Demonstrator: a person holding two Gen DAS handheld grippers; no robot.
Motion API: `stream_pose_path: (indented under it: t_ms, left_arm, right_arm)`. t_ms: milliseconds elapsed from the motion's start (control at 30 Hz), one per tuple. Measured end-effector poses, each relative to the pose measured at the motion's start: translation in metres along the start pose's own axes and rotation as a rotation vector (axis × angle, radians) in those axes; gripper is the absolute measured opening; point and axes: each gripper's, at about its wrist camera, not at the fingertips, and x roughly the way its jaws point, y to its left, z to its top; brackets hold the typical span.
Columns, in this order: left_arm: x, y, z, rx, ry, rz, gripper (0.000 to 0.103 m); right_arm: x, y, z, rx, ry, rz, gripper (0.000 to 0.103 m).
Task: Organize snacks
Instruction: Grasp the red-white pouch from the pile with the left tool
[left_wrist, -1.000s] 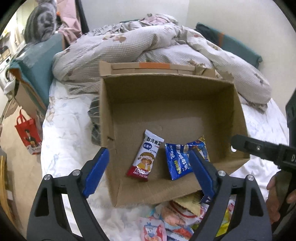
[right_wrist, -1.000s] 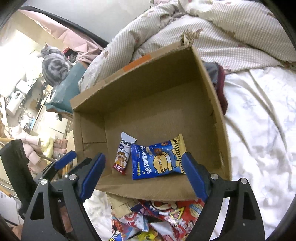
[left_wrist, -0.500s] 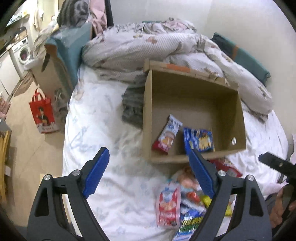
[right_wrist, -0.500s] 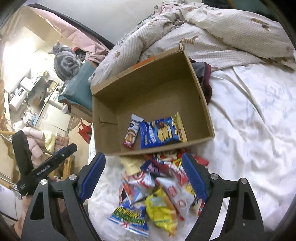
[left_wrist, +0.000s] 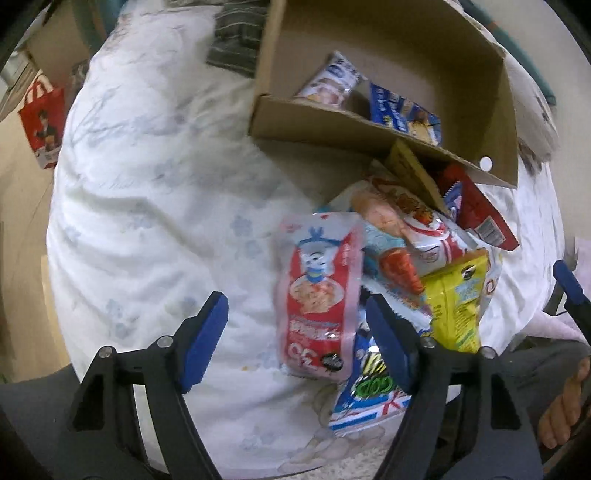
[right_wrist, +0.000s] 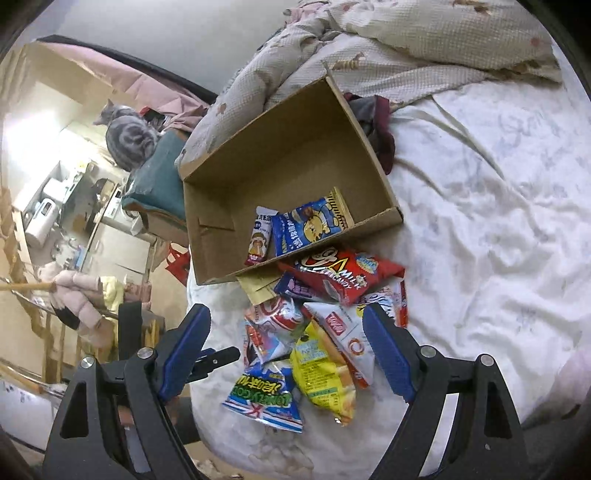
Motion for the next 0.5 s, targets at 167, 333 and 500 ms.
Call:
stream_pose_path:
  t_ms: [167, 333, 500]
  left_arm:
    - [0.020, -0.006, 0.004, -0.010, 0.050, 0.003, 0.074]
    - [0.040, -0.007, 0.007, -0.019, 0.085, 0.022, 0.057]
    - [0.048, -0.009, 0.012, -0.043, 0.108, 0.019, 0.047]
  right_arm:
    - [-0.001, -0.006, 0.000, 0.017, -0.002, 0.007, 0.087]
    - [0.001, -0.005, 0.001, 0.015, 0.002, 0.023, 0.087]
    - [0.007, -0.001, 0.001, 0.003, 0.012, 0.019, 0.087]
